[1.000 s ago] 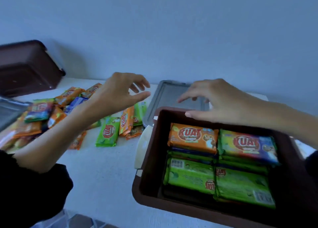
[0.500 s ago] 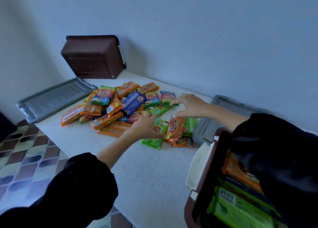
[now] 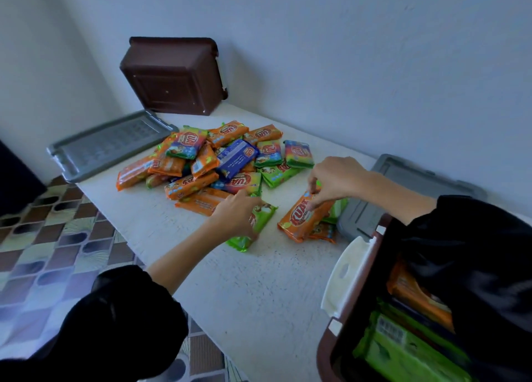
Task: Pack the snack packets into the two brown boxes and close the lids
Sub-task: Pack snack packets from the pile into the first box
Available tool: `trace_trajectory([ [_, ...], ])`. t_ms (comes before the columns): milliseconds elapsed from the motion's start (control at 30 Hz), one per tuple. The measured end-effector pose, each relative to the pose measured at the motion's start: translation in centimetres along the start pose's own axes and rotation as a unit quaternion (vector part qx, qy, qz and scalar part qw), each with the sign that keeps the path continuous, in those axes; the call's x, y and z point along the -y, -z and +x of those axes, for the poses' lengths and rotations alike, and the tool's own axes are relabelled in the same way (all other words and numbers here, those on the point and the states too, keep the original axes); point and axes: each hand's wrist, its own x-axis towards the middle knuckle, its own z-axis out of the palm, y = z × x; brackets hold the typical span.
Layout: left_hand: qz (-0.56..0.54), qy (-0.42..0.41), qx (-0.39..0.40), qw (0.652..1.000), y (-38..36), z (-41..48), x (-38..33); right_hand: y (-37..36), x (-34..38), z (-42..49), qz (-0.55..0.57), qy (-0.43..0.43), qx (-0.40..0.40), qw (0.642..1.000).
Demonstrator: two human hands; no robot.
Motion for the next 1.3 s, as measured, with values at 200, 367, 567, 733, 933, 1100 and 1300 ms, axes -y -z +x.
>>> trace_trajectory([
  [200,0.02,0.031,0.007,0.999,-0.3,-0.3,0.1,0.3,0.9,1.0,0.019,0.166,0.156,0.974],
  [367,0.057,0.043,-0.038,0.997,-0.7,-0.9,0.1,-1.1,1.2,1.2,-0.015,0.204,0.126,0.971],
  [567,-0.007,0.057,-0.089,0.994,-0.6,-0.9,-0.3,-1.1,1.0,1.1,-0.038,0.201,0.086,0.975],
  [733,-0.062,0.039,-0.129,0.989,2.3,-1.2,-0.7,1.0,-1.1,-0.6,0.011,0.126,-0.018,0.992],
  [933,-0.074,-0.096,-0.178,0.977,8.3,-2.9,-4.3,5.1,-5.3,-7.2,0.059,-0.028,-0.125,0.99],
  [1100,-0.072,-0.258,-0.127,0.955,11.1,-4.6,-10.0,6.1,-6.8,-15.4,0.089,-0.137,-0.148,0.975],
  [1300,-0.015,-0.425,-0.05,0.904,10.9,-7.3,-16.7,4.3,-5.4,-25.4,0.103,-0.22,-0.074,0.967],
])
